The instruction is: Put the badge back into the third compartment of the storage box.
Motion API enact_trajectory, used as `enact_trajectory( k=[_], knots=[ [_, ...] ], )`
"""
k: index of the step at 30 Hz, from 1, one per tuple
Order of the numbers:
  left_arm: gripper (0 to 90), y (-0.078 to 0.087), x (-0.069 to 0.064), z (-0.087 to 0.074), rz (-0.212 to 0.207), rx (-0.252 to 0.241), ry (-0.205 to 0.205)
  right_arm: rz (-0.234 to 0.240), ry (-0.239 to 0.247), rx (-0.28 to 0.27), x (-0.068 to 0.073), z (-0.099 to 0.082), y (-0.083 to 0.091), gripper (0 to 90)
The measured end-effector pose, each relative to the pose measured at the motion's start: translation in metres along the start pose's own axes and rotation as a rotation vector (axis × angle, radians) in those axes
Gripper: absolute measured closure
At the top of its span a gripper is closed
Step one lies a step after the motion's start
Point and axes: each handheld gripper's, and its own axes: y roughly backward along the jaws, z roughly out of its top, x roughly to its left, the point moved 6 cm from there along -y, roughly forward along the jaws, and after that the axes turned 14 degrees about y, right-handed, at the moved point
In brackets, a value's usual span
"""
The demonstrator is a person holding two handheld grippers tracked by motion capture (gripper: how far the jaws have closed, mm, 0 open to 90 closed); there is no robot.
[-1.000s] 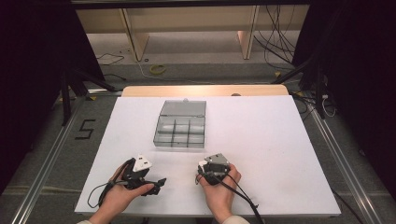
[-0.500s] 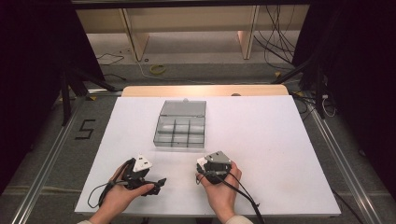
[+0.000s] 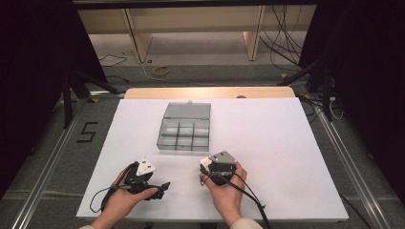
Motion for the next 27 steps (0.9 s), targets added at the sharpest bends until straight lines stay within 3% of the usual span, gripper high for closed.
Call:
enact_trajectory(
  k=[27],
  knots=[
    [17.1,-0.001,0.0,0.0,0.0,-0.003,0.002,0.009,0.015,-0.037,-0.009,0.027,0.002,33.9]
  ],
)
